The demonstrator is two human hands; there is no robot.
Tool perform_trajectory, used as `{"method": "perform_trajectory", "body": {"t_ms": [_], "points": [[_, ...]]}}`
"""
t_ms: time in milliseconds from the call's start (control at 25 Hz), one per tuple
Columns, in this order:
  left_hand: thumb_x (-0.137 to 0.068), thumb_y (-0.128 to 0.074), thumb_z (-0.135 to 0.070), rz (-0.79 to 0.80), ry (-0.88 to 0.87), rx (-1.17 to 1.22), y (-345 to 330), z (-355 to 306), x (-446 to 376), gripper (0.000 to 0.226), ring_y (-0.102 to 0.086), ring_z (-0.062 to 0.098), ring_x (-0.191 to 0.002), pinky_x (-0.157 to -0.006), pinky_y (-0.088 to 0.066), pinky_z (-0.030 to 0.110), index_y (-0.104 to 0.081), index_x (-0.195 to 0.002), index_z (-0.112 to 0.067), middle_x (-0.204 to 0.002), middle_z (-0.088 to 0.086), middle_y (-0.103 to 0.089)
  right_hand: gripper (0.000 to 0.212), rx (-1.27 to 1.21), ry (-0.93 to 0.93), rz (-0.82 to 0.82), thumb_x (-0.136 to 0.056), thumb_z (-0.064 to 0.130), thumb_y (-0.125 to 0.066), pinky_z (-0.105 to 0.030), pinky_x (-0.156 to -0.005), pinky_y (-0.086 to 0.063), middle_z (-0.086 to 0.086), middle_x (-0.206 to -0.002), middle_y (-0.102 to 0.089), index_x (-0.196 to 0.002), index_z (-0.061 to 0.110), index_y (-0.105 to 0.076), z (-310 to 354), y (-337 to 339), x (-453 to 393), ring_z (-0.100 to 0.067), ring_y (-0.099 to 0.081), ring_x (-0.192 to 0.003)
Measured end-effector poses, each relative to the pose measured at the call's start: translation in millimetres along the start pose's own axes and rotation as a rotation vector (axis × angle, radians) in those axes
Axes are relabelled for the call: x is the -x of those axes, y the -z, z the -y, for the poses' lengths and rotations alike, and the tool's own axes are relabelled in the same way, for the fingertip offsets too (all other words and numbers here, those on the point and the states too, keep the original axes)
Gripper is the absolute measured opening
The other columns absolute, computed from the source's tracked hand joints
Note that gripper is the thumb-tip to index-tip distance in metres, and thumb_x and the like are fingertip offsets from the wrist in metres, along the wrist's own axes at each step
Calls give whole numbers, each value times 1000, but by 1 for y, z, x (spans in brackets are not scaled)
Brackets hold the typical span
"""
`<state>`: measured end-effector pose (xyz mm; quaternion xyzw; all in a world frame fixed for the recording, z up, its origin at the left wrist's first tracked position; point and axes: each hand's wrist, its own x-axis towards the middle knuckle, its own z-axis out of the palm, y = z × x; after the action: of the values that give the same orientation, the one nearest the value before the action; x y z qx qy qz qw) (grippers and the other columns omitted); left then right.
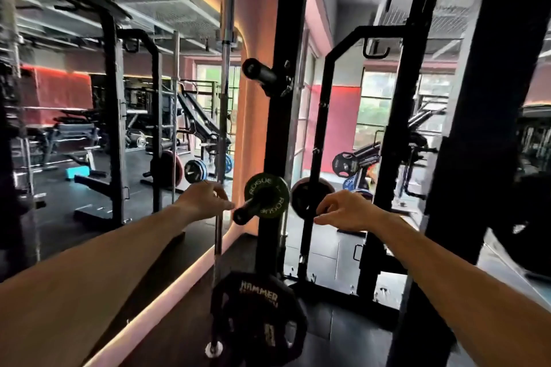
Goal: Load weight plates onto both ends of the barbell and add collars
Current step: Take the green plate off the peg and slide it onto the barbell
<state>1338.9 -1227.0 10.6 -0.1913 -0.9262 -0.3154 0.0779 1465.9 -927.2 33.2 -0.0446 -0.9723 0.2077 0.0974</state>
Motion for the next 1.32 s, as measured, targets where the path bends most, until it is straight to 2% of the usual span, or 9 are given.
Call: {"method": "perform_trajectory", "body": {"t_ms": [80,280,440,560,720,840,1040,1200,1320], "points": [[-81,-82,-34,-6,5,29,9,21,-29,19,-65,18,-72,-63,-48,25,-71,-82,-19,-74,-2,-68,21,-23,-4,-28,-82,33,-80,-13,-61,-41,8,-79,-67,-100,21,-76,14,-20,-32,-12,-64,-81],[-83,-80,-35,66,4,61,2,43,-90,21,-73,25,-76,-51,-49,21,-70,-91,-18,-84,5,-74,21,-88,-77,-20,-79,33,-82,-20,-74,-46,-1,-94,-71,-97,27,-73,21,-59,-89,-14,-65,-85],[-81,-81,-35,91,-17,102,-24,52,-135,22,-64,16,-71,-53,-46,21,-64,-90,-24,-94,3,-73,32,-127,-114,-39,-78,33,-82,-18,-68,-48,-1,-95,-73,-107,26,-70,4,-69,-134,-16,-68,-87],[-83,-81,-36,131,-11,131,-43,59,-165,36,-59,10,-70,-56,-46,23,-63,-112,-24,-112,4,-69,46,-155,-122,-43,-77,35,-81,-23,-73,-49,-1,-100,-70,-119,27,-63,-11,-76,-166,-16,-66,-92],[-84,-78,-40,139,-7,128,-73,63,-213,63,-64,19,-97,-68,-48,23,-51,-140,-27,-132,8,-61,67,-210,-124,-51,-78,38,-79,-24,-78,-44,2,-111,-64,-138,30,-52,-32,-87,-212,-16,-62,-101],[-85,-76,-42,154,-10,146,-98,61,-239,75,-59,22,-117,-78,-48,24,-41,-150,-29,-145,10,-55,62,-311,-113,-57,-79,33,-78,-18,-70,-48,5,-100,-68,-136,28,-53,-43,-104,-237,-9,-67,-91],[-91,-71,-39,182,-8,241,-128,61,-255,57,-63,15,-84,-66,-50,26,-50,-141,-23,-130,6,-66,40,-369,-109,-181,-81,26,-77,-7,-47,-45,4,-84,-69,-115,25,-57,-46,-121,-250,-3,-67,-73],[-93,-69,-39,176,-26,254,-124,65,-246,51,-67,27,-91,-72,-53,35,-52,-137,-18,-125,8,-68,36,-309,-115,-247,-83,33,-76,-26,-68,-56,0,-90,-72,-111,26,-55,-35,-127,-238,-15,-71,-82],[-94,-68,-38,168,-50,226,-110,72,-219,45,-69,34,-98,-78,-52,37,-56,-132,-16,-120,9,-70,28,-259,-82,-260,-85,33,-76,-17,-64,-51,5,-89,-71,-109,21,-67,-17,-135,-216,-12,-68,-81]]}}
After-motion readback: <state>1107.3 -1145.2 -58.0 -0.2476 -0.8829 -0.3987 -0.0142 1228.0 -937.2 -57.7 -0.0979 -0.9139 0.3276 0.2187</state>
